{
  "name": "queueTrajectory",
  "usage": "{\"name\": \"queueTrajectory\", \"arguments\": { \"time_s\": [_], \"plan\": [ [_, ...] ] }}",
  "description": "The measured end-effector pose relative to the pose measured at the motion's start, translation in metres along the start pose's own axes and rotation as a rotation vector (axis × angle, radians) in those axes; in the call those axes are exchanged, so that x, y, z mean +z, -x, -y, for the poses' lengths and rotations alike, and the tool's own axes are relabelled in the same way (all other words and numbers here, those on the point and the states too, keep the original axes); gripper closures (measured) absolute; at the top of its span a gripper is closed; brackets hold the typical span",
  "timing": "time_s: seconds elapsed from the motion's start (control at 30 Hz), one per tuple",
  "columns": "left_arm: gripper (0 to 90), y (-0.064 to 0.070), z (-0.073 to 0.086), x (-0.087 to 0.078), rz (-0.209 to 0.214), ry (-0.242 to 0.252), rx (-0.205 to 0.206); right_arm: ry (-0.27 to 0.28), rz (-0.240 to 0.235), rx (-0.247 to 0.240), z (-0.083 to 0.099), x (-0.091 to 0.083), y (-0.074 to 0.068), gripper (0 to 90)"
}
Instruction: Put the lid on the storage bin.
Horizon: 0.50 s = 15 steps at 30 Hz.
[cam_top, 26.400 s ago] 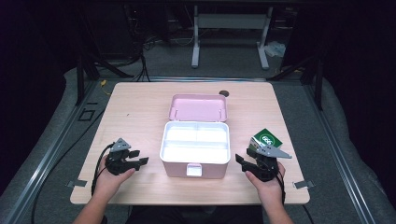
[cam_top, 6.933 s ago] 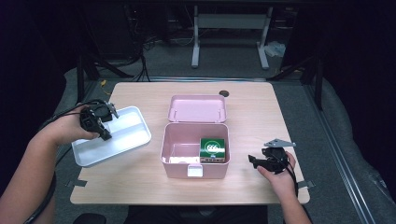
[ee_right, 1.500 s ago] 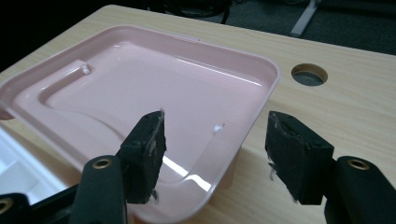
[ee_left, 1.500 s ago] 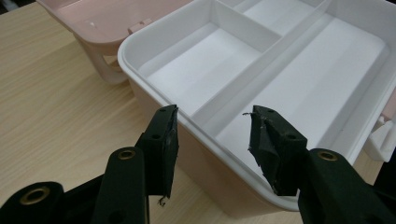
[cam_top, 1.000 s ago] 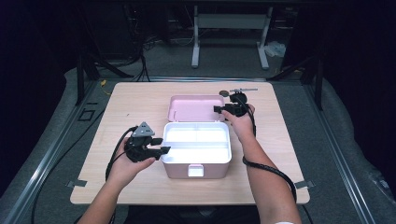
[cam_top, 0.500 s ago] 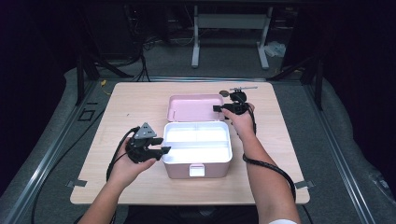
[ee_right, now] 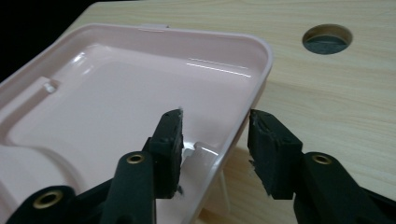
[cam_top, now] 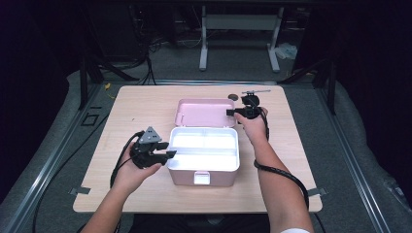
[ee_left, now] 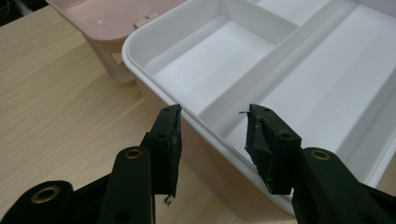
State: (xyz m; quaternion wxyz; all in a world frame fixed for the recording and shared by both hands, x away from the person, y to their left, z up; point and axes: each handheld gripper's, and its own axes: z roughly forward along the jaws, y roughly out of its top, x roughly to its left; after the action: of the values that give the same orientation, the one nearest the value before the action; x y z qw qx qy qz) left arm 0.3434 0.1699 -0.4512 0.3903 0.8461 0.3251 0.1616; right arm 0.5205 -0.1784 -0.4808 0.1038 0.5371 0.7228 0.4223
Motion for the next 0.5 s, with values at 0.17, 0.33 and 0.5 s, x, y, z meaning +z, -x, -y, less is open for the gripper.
{"name": "queueTrajectory", "arguments": {
  "time_s": [0.17,0.33,0.5],
  "plan": [
    [55.7,0.000,0.000,0.000,-0.001,0.002,0.001,-0.015,0.088,-0.033,-0.003,0.002,-0.009,60.5],
    [55.6,0.001,0.000,0.000,-0.006,0.001,0.003,-0.045,0.113,-0.022,-0.005,0.004,-0.013,61.7],
    [55.6,0.001,0.000,0.000,-0.006,0.000,0.005,-0.049,0.103,0.012,-0.007,0.002,-0.013,62.8]
  ]
}}
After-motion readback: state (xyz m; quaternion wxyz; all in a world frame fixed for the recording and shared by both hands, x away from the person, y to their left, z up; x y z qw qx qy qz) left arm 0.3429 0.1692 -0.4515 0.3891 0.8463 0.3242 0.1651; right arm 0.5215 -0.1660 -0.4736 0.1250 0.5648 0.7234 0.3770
